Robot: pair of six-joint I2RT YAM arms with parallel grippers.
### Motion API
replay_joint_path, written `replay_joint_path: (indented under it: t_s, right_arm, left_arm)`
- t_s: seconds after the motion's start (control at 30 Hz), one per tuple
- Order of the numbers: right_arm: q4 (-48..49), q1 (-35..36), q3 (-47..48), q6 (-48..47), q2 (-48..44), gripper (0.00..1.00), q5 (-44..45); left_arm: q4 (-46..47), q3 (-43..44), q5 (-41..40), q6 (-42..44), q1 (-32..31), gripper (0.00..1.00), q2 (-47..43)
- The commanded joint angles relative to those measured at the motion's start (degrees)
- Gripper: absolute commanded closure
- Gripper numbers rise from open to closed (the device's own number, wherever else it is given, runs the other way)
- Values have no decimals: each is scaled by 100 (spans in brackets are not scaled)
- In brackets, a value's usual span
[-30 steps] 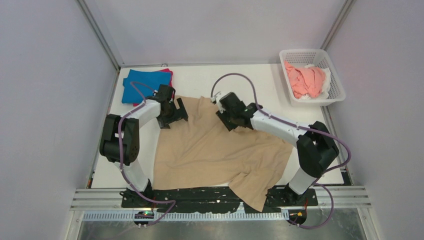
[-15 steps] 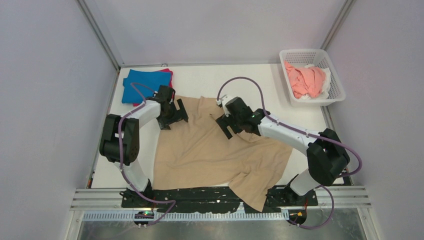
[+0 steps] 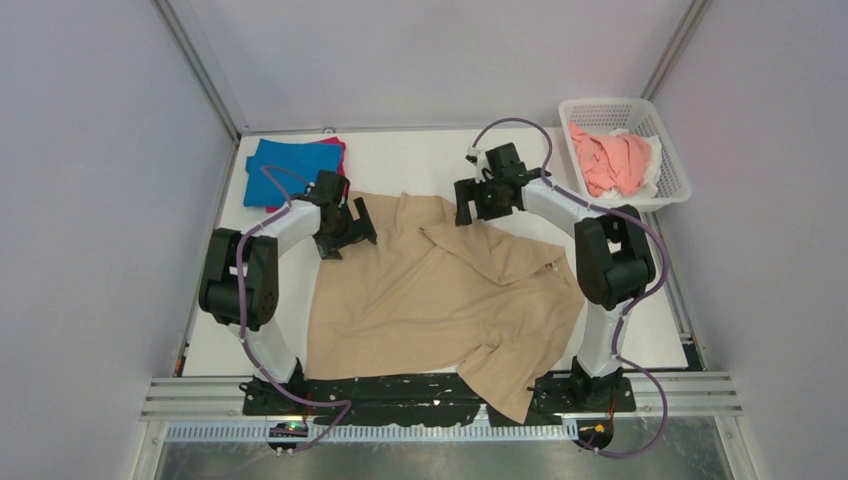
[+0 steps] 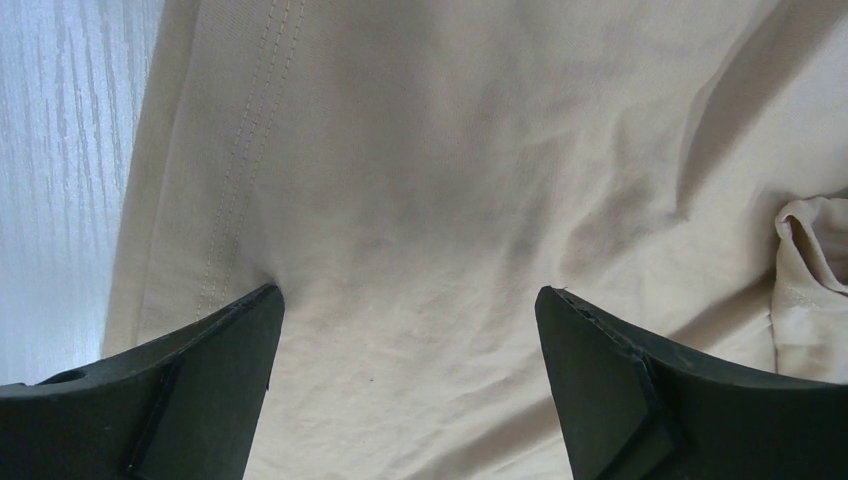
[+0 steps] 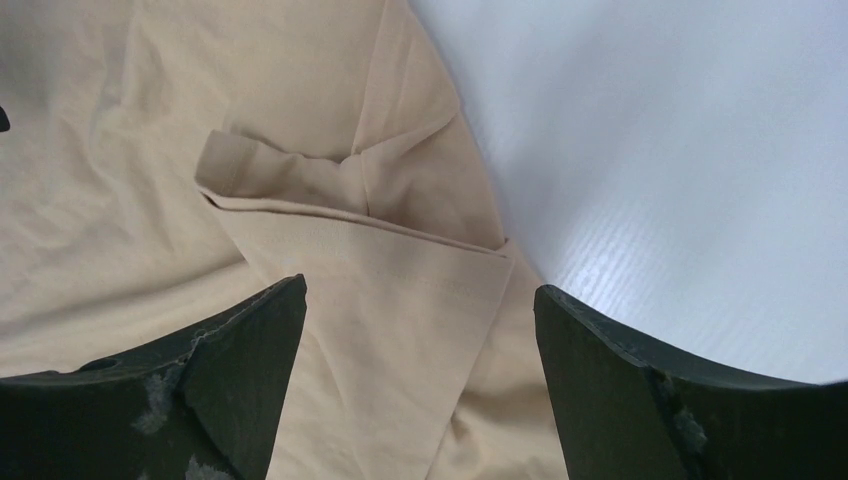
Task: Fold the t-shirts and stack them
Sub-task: Flatten out the tshirt
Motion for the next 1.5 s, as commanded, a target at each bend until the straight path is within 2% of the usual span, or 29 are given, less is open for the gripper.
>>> replay_joint_path:
  t_s: [0.0,0.23,0.43,0.87,1.0,1.2,1.27,1.3,1.33,1.37,1.43,1.47]
  right_arm:
    - [-307,-119,152,435,142,16,-524]
    - [-277,-124,-324,604,107,18,-446]
    - [172,-126,-590,692,-5,22,-1010]
    - [379,-111,-581,754,-416,22,-856]
    - [385,-103,-599,777,-393,26,-789]
    - [277,-73,-503,683,-192,50,-694]
    - [209,-74,-448,685,-94,61,-523]
    - [160,-71,-402,658,-39,70,-448]
    - [128,-76,-374,607,-16,75,-253]
    - [34,-78,-282,575,29,84,-142]
    - [-60,-77,-106,464,81,93,295]
    - [-87,-75,-28,359,105,93,609]
  left_arm:
    - [139,46,84,23,31,1,-48]
    - [103,40,-3,21,29,1,-76]
    - [105,55,-4,15,25,1,-59]
    - [63,94,-53,14,27,1,-25]
    - [44,117,-47,14,29,1,0]
    - [16,167,-47,14,27,1,31]
    - [16,162,-59,14,27,1,21]
    - [16,161,-60,14,31,1,18]
    - [3,178,-59,19,26,1,26]
    - [-2,186,-60,29,27,1,23]
    - [-5,200,-95,24,32,1,22]
    - [-28,226,-110,23,32,1,30]
